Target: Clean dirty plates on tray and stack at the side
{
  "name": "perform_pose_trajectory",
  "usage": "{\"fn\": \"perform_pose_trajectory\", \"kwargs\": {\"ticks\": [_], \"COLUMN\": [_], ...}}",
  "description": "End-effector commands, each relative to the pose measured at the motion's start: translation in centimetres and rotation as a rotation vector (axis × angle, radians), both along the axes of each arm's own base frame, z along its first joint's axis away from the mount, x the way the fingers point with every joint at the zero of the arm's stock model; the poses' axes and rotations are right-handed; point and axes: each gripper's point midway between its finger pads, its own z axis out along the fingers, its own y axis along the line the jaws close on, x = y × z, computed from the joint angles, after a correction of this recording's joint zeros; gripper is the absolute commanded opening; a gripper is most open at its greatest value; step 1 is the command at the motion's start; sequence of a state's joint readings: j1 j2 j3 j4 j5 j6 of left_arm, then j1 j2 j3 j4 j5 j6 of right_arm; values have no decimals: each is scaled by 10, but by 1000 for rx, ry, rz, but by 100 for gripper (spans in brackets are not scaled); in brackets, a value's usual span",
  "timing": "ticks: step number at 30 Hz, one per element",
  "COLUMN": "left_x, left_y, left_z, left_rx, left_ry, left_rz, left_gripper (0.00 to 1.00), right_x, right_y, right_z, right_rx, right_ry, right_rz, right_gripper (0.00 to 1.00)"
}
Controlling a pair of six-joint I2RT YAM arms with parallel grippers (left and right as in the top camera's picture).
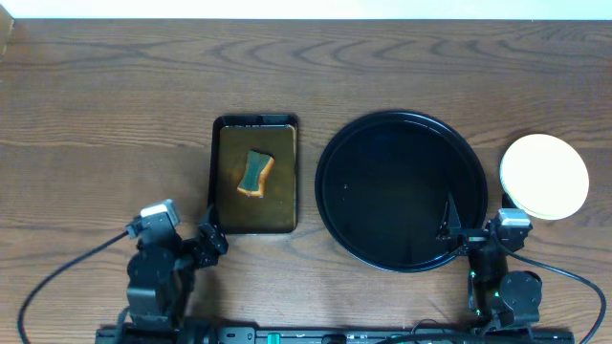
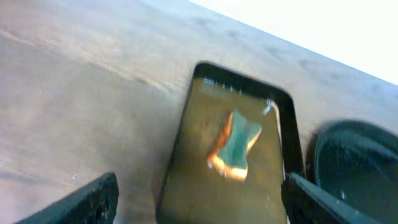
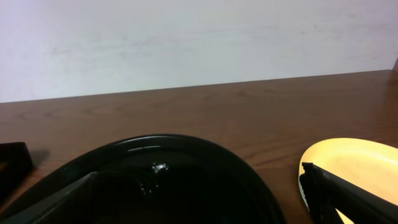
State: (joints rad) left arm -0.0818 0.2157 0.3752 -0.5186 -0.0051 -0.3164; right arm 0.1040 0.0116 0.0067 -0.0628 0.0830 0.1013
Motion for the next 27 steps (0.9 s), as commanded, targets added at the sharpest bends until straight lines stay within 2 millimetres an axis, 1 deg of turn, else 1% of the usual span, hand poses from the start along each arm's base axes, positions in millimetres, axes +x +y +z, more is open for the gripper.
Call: {"fn": "perform_pose_trajectory", "kwargs": {"ticks": [1,5,9,11,12,14,17,27], "left_x": [7,18,26,28,28,30,27,28], "left_y": [-1,4,5,5,5,5,5,5], "left_z": [-6,1,17,20,18,5,-27,-25], "left_rx": [-3,14,107,170,191,214,209,210], "left_ry": [-99,-263,-408,-438,-439,-412,-287,-294], "left_rz": [-22,-7,-25,-37,-42,-50,-63,-62], "left_gripper": [84,84,84,84,84,84,84,84], "right_x": [0,0,0,0,0,0,0,0], "right_y": [-2,-2,-2,-2,-2,-2,-2,-2], "right_z": [0,0,0,0,0,0,0,0], "right_rx": [-5,-5,-5,-5,-5,-5,-5,-5], "right_ry": [-1,-1,-1,-1,-1,-1,-1,-1], "right_rz": [-9,-9,-9,-9,-9,-9,-9,-9], "right_gripper": [99,99,99,99,99,99,99,99]}}
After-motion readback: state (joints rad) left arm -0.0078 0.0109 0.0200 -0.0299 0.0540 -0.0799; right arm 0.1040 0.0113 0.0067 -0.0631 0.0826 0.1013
